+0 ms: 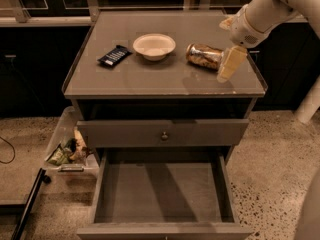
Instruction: Place orange can into middle drawer
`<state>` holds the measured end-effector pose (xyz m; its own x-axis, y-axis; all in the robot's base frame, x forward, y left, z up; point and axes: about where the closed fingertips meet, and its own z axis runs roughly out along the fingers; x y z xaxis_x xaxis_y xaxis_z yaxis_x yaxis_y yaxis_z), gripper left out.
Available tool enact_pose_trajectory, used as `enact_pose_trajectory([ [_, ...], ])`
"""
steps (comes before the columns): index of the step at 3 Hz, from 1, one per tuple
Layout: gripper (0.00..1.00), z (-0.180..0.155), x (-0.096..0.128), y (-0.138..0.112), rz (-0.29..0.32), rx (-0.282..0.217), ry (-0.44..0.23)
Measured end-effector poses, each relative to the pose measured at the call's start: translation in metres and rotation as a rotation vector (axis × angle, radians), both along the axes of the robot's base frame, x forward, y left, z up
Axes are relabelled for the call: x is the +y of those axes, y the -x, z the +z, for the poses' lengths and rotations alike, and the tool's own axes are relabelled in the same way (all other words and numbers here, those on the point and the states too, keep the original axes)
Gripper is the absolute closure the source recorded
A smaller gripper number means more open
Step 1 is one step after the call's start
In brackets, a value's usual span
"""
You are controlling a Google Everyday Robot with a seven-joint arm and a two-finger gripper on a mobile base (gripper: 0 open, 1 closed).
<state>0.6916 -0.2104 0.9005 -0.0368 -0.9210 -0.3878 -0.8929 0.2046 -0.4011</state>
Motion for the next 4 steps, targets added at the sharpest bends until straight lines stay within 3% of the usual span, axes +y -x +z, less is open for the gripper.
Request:
enact_pose_trajectory([
  [1,0.00,-0.013,-0.001,-0.022,-0.017,0.045,-0.088],
  [4,0.00,-0.044,-0.005,-0.050,-0.129,0.164,-0.420],
])
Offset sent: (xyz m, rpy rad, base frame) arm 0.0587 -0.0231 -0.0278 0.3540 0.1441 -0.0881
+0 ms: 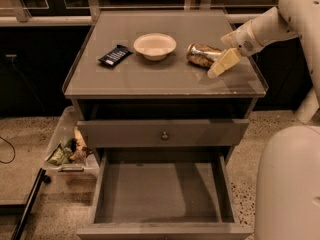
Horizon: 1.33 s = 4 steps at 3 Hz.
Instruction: Place orange can into middle drawer
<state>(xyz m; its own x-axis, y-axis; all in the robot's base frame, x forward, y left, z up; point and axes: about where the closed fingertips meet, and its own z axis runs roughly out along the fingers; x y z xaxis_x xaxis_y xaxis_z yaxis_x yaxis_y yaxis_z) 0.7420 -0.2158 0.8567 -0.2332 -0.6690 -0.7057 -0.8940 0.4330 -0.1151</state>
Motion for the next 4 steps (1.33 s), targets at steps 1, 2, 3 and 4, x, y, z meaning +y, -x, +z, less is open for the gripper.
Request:
enact_pose_trajectory([
  [1,0.00,-0.0003,0.0075,-0.0069,-0.007,0.015,-0.067],
  [2,0.10,0.0005,0.0078,-0.0075,-0.007,0.013,-0.069],
  [3,0.28,0.0005,0.0078,-0.0075,-0.007,0.013,-0.069],
  [4,0.52,0.0004,0.0079,-0.0075,-0.007,0.013,-0.069],
])
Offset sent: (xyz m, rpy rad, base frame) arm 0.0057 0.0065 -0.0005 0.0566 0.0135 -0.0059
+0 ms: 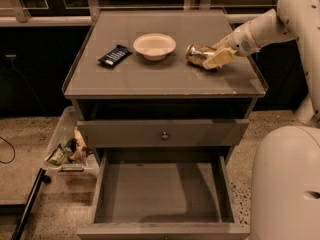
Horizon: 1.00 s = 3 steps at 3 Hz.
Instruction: Place orange can into middle drawer
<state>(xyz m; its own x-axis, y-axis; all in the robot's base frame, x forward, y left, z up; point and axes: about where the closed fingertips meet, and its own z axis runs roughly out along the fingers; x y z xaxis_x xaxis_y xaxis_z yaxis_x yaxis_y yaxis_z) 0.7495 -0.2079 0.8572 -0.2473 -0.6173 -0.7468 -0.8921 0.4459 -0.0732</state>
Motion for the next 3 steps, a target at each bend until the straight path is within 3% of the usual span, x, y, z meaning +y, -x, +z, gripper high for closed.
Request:
enact_pose_trajectory([
  [2,0.98,0.0000,0.0000,0.0000,0.000,0.000,0.000],
  [3,1.00,0.0007,0.0049,0.0011,0.010,-0.005,-0.001],
])
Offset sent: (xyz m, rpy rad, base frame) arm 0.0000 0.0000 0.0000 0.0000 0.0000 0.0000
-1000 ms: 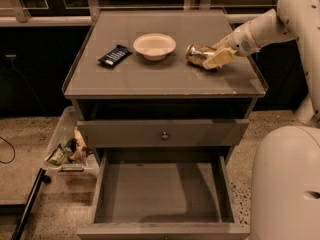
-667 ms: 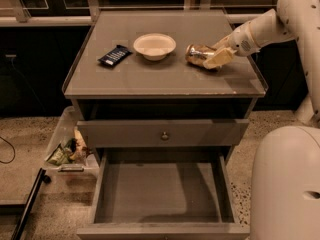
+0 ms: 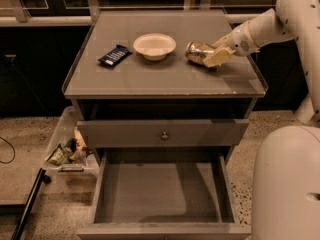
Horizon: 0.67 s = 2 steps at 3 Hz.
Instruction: Place orange can into middle drawer
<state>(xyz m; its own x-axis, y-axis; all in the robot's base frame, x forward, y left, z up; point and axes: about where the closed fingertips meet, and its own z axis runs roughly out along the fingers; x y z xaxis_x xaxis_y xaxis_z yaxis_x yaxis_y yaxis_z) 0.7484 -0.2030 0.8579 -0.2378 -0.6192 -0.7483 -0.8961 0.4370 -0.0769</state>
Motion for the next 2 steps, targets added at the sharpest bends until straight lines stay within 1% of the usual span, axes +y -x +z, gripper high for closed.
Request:
enact_pose_trajectory([
  [1,1.00,0.015,0.011,0.013,0.044,-0.047,0.012],
  [2,1.00,0.033,0.020,0.046,0.112,-0.113,0.023],
])
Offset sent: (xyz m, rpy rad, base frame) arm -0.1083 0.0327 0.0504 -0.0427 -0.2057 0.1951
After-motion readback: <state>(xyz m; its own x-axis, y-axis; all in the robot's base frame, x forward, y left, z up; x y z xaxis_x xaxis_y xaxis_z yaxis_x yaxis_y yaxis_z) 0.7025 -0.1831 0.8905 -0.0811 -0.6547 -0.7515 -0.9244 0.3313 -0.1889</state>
